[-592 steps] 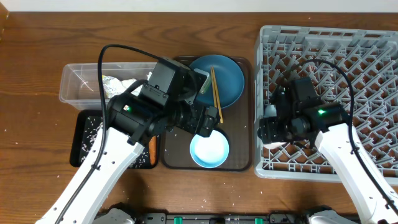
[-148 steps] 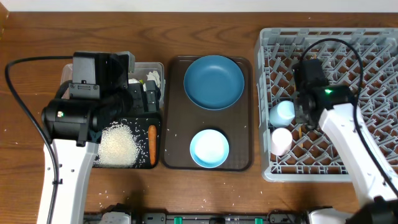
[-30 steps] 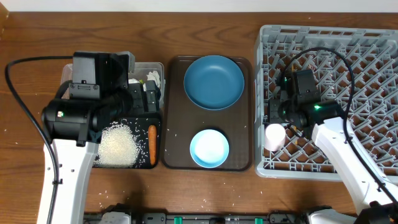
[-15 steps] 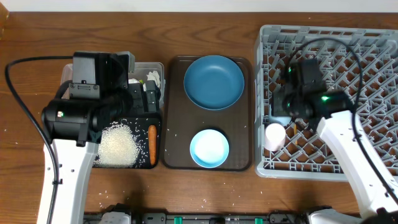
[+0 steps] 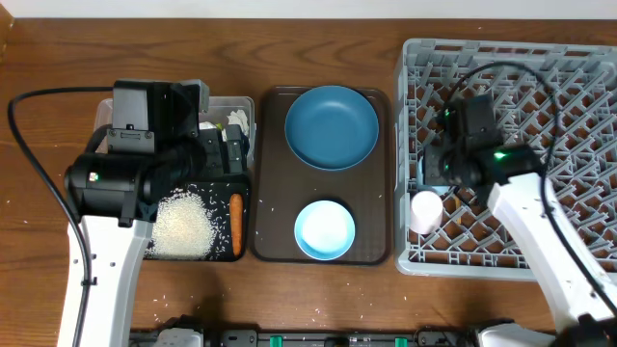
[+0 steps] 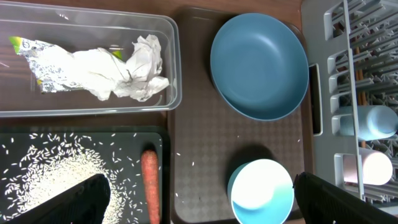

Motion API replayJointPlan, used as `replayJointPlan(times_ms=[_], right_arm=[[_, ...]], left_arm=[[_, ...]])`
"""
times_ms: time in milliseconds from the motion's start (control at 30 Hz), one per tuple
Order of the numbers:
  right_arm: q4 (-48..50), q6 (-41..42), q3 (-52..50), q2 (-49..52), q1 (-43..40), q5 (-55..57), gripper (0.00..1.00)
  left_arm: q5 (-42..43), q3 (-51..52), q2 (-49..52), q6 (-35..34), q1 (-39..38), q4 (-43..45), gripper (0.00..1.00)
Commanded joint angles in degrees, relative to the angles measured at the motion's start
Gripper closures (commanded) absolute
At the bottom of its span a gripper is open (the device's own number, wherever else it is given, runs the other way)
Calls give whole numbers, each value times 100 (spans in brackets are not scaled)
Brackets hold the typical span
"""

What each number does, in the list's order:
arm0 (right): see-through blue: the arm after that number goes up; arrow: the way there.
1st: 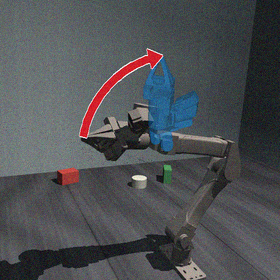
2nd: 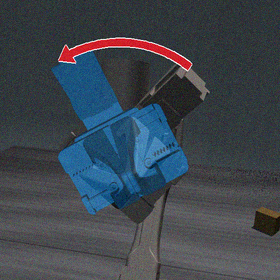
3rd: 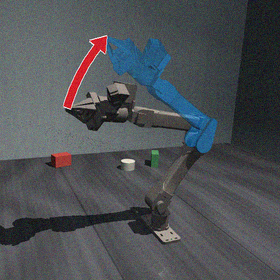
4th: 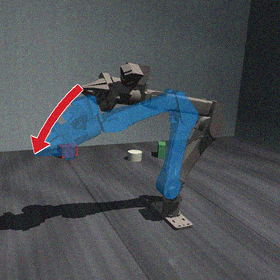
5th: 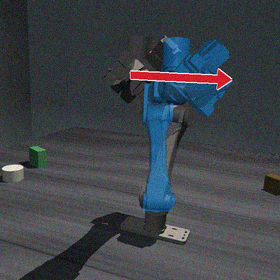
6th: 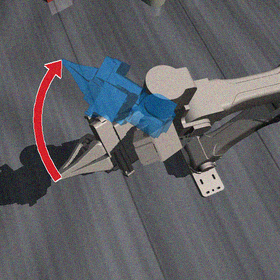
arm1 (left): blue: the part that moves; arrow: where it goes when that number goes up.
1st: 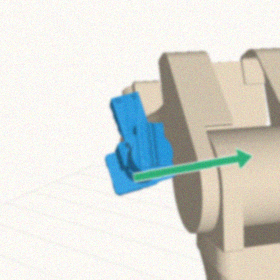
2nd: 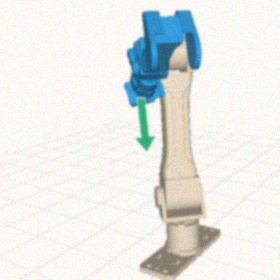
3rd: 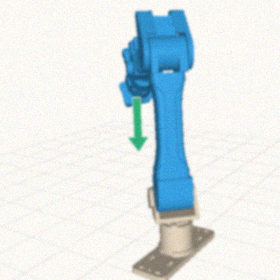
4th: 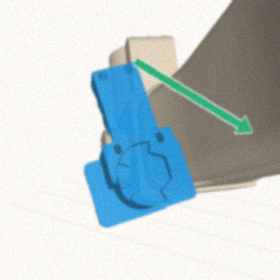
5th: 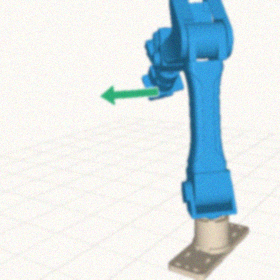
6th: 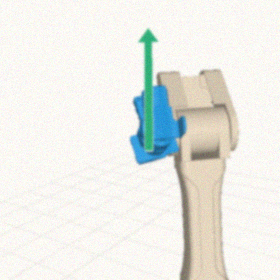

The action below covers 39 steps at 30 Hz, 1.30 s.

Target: Sort waste into correct bins and load items into the dishwasher rack

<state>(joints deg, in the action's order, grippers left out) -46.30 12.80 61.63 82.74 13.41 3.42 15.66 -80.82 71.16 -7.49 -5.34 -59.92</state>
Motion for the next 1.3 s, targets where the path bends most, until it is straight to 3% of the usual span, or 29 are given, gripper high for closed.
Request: replayJointPlan(times_ms=[0,300,633,800,900,1067,1267], right_arm=[[195,4,-404,249,-39,136,99],[138,2,-356,205,-37,428,99],[-1080,9,1003,-719,63,188,99],[-1388,7,992,-988,85,-721,98],[-1558,61,975,-953,160,-1080,90],[-1609,291,855,-804,321,-1071,66],[-1261,348,455,-557,437,-1073,65]], left_arm=[[-57,-9,4,-9,31,-13,3],[-57,-9,4,-9,31,-13,3],[-57,-9,4,-9,31,-13,3],[-57,-9,4,-9,31,-13,3],[-57,-9,4,-9,31,-13,3],[-57,-9,4,-9,31,-13,3],[-57,-9,4,-9,31,-13,3]])
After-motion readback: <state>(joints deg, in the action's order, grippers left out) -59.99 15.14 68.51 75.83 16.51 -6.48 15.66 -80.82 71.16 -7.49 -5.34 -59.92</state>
